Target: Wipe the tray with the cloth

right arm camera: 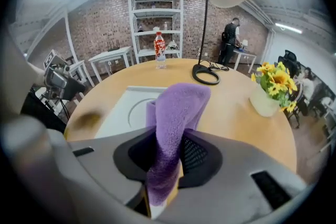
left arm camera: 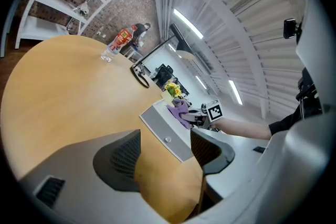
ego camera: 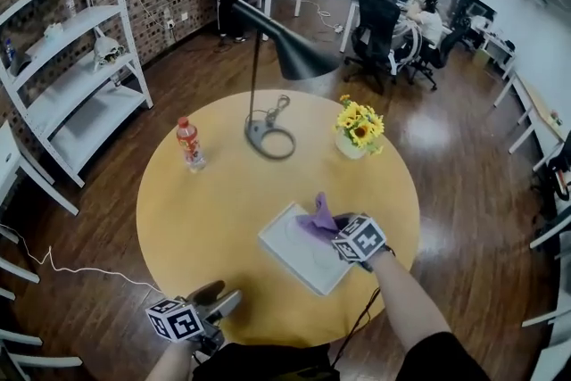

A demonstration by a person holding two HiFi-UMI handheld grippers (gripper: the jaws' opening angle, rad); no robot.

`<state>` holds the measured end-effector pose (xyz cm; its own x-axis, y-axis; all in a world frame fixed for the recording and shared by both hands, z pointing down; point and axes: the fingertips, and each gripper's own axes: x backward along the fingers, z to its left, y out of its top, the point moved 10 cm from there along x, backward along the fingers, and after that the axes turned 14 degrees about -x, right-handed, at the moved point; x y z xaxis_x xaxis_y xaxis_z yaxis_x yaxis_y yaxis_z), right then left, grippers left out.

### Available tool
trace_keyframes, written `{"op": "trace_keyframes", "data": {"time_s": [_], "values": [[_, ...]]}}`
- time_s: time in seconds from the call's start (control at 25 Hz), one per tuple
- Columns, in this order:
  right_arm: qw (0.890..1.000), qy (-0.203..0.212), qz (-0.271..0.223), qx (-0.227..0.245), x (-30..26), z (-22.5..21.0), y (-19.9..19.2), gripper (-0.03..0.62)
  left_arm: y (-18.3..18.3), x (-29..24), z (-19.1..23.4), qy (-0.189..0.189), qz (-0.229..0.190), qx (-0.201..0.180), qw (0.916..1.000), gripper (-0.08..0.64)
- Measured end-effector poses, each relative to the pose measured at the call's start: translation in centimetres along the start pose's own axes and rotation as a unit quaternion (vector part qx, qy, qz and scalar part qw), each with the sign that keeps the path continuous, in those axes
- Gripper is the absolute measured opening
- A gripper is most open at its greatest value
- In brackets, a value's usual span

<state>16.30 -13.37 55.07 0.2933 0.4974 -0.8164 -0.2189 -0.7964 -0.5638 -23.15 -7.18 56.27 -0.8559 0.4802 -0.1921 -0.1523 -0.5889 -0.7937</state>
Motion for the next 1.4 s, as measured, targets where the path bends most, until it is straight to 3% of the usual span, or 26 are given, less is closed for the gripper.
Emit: {"op": "trace_keyframes", "data": {"time_s": [0.28, 0.48, 0.6, 0.68, 0.8, 0.88, 1.16, 1.28, 1.4], "values": [[0.997, 0.026, 0.009, -0.067, 3.2, -1.4, -4.6, 0.092, 0.0, -2.6, -0.9, -0.037, 0.030, -0.008, 0.9988, 0.288], [0.995, 0.016, -0.030, -0.095, 5.5, -1.4, -5.7, 0.092, 0.5, -3.3, -1.8, -0.055, 0.035, -0.012, 0.9978, 0.287], [0.985, 0.015, -0.076, -0.151, 7.0, -2.5, -7.0, 0.092, 0.5, -3.0, -1.8, -0.059, 0.029, -0.013, 0.9977, 0.288], [0.980, -0.011, -0.073, -0.183, 7.9, -3.4, -8.3, 0.092, 0.9, -2.6, -1.6, -0.058, 0.022, -0.012, 0.9980, 0.287], [0.981, -0.096, -0.015, -0.165, 8.7, -4.6, -10.6, 0.091, 1.7, -1.9, -1.5, -0.057, 0.000, -0.011, 0.9983, 0.287], [0.980, -0.115, -0.009, -0.161, 9.4, -5.1, -11.5, 0.092, 2.2, -1.5, -1.3, -0.054, -0.019, -0.008, 0.9983, 0.284], [0.973, -0.103, -0.056, -0.200, 12.7, -7.5, -10.1, 0.105, 3.9, -0.4, -1.6, -0.022, -0.090, -0.007, 0.9957, 0.275], [0.973, -0.097, -0.078, -0.195, 13.9, -8.6, -9.1, 0.225, 4.5, -0.2, -2.2, 0.032, -0.136, -0.029, 0.9897, 0.273], [0.966, -0.095, -0.138, -0.198, 16.3, -9.5, -8.6, 0.225, 4.2, -0.7, -3.0, 0.077, -0.166, -0.032, 0.9827, 0.273]]}}
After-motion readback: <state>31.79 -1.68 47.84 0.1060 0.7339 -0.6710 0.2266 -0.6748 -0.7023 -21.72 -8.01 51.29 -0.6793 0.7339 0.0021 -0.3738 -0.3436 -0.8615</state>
